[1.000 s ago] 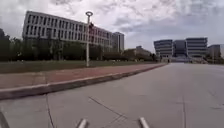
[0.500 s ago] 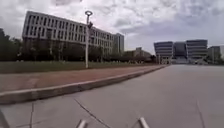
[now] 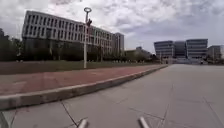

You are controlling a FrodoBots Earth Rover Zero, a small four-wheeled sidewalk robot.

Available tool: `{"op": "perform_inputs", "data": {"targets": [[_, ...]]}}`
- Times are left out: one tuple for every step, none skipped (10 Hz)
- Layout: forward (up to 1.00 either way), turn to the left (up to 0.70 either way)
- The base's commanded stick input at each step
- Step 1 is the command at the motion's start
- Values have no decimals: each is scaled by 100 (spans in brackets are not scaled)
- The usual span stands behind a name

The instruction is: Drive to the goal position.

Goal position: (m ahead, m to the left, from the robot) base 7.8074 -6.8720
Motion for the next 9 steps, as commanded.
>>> {"op": "perform_inputs", "data": {"targets": [[70,0],[70,0],[70,0],[70,0],[70,0],[70,-11],[70,-29],[70,-35],[70,-35]]}}
